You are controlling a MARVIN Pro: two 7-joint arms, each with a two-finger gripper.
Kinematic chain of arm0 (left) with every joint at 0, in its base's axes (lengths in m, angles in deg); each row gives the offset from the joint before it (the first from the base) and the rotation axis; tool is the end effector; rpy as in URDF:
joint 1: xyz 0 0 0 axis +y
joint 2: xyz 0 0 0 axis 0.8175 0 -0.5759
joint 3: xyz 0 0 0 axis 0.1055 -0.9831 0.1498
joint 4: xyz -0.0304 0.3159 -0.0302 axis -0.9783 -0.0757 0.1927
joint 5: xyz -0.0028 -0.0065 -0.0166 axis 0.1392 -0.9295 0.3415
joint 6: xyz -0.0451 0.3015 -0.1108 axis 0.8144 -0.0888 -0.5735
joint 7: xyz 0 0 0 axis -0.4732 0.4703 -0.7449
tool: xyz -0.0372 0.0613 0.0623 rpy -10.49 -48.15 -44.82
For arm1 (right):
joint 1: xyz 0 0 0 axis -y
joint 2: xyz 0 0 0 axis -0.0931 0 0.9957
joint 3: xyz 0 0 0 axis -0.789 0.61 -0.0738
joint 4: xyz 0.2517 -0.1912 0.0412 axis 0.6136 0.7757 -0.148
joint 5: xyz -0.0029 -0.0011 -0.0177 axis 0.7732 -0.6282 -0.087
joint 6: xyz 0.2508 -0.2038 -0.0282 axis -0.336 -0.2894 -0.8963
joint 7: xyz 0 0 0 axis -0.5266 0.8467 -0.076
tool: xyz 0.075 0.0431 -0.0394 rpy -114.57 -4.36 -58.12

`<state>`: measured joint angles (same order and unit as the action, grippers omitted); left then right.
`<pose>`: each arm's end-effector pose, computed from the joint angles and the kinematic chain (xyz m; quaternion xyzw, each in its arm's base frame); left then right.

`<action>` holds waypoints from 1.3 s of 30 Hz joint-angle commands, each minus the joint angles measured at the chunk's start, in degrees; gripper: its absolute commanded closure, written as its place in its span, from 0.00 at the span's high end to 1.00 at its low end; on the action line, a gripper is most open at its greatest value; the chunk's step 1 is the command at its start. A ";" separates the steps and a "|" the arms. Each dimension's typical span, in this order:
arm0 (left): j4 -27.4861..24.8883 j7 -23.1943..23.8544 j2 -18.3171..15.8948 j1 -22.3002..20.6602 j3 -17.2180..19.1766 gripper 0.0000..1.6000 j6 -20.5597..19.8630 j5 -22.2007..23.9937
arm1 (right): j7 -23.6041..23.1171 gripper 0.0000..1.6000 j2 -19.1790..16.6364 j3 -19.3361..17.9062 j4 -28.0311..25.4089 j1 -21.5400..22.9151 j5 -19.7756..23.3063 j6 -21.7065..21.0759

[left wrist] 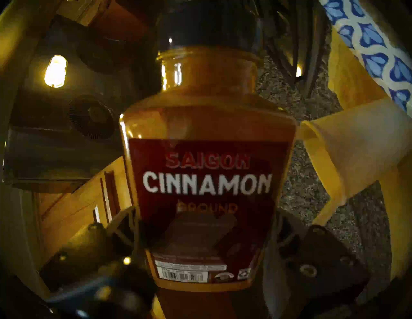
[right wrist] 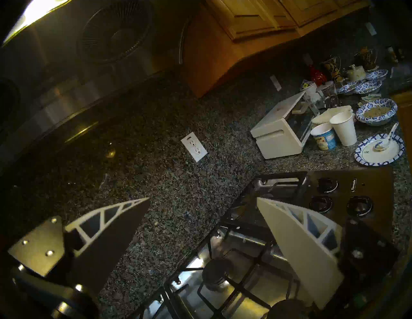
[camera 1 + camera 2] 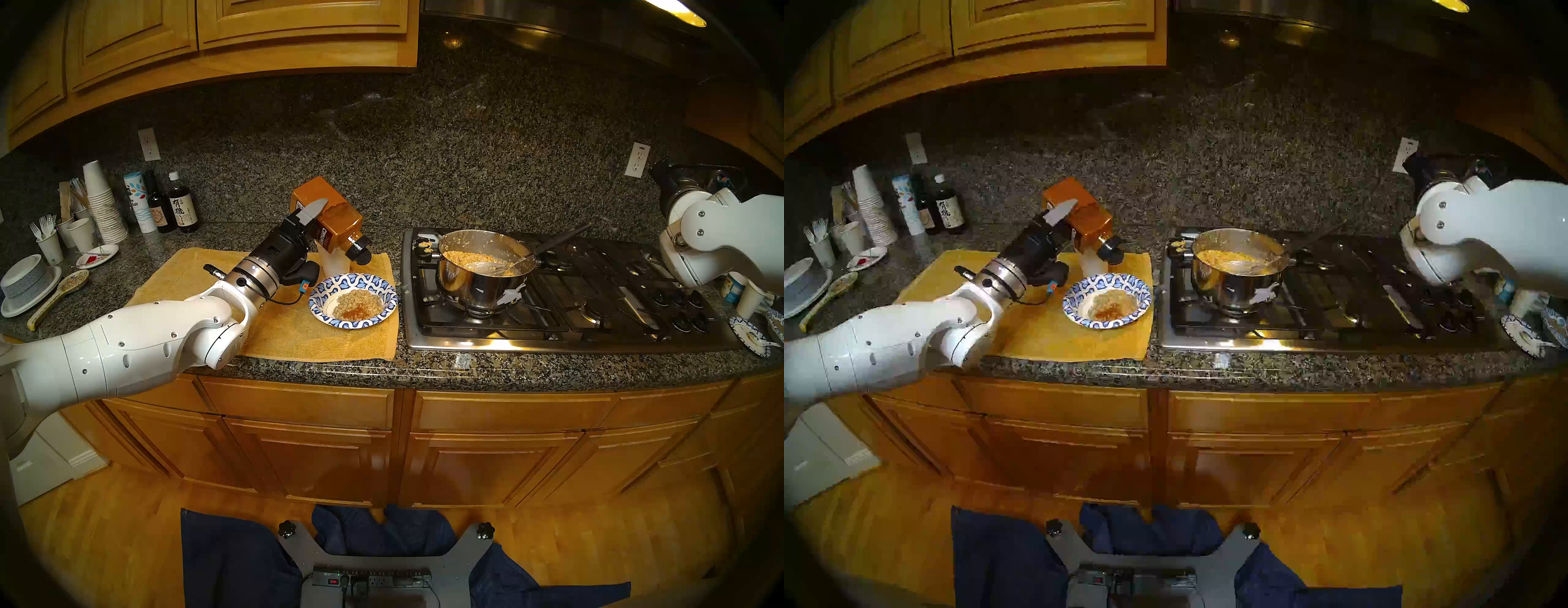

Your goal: Scoop oatmeal into bowl and add cinnamon

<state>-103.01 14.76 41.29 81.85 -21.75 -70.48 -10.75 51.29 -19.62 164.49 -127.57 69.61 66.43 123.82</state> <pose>0.4965 0.0623 -0.1647 -0.1581 0.5580 -0.5850 0.5670 0.4054 -0.1996 0.0277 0.5747 -0.4263 0.6982 0.0201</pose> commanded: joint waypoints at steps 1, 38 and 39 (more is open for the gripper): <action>-5.89 -1.00 -1.02 -1.09 5.20 0.00 -1.19 7.82 | 2.91 1.00 0.33 -1.04 0.58 1.56 -0.56 -0.01; -24.25 1.18 -14.06 6.46 14.75 0.00 -0.82 61.12 | -0.10 1.00 0.52 0.09 0.59 1.18 2.06 -0.01; -24.27 1.25 -14.29 6.70 14.66 0.00 -0.72 61.96 | -0.12 1.00 0.52 0.11 0.58 1.17 2.10 -0.01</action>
<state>-125.61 17.05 30.51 88.89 -10.16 -72.22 45.12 50.90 -19.57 165.55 -127.55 69.52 68.84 123.82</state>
